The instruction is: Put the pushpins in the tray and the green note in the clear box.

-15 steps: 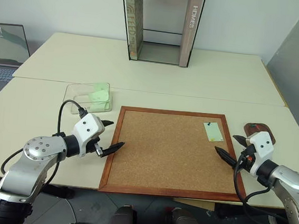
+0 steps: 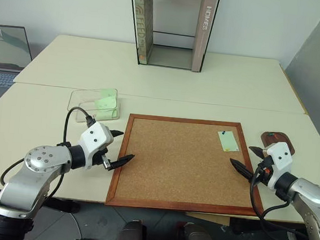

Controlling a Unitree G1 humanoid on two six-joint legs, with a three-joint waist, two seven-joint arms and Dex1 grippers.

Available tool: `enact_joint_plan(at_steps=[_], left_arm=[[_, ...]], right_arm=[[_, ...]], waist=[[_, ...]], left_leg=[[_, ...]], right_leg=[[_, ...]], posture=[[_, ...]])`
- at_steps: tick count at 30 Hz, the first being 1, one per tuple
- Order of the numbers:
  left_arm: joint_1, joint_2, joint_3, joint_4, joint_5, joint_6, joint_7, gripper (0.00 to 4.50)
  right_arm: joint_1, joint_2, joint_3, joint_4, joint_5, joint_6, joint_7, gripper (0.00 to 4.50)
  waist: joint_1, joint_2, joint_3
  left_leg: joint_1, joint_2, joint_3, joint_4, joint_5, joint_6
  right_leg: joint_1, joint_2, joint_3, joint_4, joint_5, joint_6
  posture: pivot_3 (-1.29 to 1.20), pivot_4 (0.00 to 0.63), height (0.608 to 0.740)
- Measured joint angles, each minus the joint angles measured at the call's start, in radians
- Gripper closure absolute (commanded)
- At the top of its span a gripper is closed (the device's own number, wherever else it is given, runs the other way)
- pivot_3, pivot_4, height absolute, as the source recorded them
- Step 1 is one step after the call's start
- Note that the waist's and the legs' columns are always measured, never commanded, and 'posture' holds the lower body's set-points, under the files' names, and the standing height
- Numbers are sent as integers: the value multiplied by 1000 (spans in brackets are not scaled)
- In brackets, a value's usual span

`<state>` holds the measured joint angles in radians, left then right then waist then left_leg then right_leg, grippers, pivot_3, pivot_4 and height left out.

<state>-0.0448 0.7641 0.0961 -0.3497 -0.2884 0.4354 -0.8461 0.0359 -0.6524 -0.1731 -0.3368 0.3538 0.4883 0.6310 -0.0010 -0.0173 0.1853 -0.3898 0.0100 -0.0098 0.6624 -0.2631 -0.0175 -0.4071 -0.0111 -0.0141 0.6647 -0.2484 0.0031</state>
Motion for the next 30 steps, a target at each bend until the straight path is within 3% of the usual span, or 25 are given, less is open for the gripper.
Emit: enact_joint_plan(at_steps=[15, 21, 30], left_arm=[[-10, 21, -1, 6, -19, -31, -79, 0], [-30, 21, 2, 8, -43, -26, -87, 969], [-52, 16, -50, -16, -63, -24, -108, 2801]], right_arm=[[5, 7, 1, -16, 1, 6, -1, 49], [18, 15, 1, -38, 3, 25, -4, 0], [33, 35, -1, -69, 15, 42, -14, 0]], waist=[[0, 0, 0], [0, 0, 0], [0, 0, 0]], left_leg=[[0, 0, 0, 0, 0, 0], [0, 0, 0, 0, 0, 0], [0, 0, 0, 0, 0, 0]], right_leg=[[0, 0, 0, 0, 0, 0], [0, 0, 0, 0, 0, 0], [0, 0, 0, 0, 0, 0]], posture=[[0, 150, 740], [0, 150, 740], [0, 150, 740]])
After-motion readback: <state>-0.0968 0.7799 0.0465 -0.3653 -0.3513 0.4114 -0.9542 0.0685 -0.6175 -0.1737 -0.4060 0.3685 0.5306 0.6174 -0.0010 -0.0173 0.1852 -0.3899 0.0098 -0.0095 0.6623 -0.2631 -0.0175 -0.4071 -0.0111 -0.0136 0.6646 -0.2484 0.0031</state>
